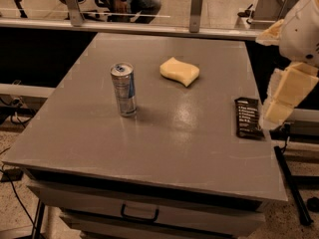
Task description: Knock redbull can over
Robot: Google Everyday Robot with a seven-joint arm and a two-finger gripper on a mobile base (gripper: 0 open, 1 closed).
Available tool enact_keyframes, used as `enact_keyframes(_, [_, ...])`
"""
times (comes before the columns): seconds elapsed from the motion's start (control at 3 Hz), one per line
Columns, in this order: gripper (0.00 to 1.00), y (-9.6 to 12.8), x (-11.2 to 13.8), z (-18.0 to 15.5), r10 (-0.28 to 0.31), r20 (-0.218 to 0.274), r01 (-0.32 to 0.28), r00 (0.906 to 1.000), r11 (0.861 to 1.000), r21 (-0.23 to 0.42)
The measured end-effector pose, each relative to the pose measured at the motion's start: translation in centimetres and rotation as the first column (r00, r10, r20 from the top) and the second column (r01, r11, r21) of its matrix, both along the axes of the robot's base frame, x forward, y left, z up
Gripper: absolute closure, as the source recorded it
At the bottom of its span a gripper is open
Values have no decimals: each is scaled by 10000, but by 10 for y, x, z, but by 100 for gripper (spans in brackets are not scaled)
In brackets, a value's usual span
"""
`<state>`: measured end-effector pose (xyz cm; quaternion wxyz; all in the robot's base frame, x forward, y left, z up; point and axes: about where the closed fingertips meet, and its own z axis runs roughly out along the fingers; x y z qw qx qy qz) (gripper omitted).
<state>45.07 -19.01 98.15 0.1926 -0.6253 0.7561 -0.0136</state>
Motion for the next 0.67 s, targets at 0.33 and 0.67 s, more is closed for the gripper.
enact_keyframes(0.33, [0,56,21,7,1579,265,-1599,9871,9813,1070])
enact_keyframes(0.67, [0,127,42,18,2975,704,-3057,9521,9252,2248])
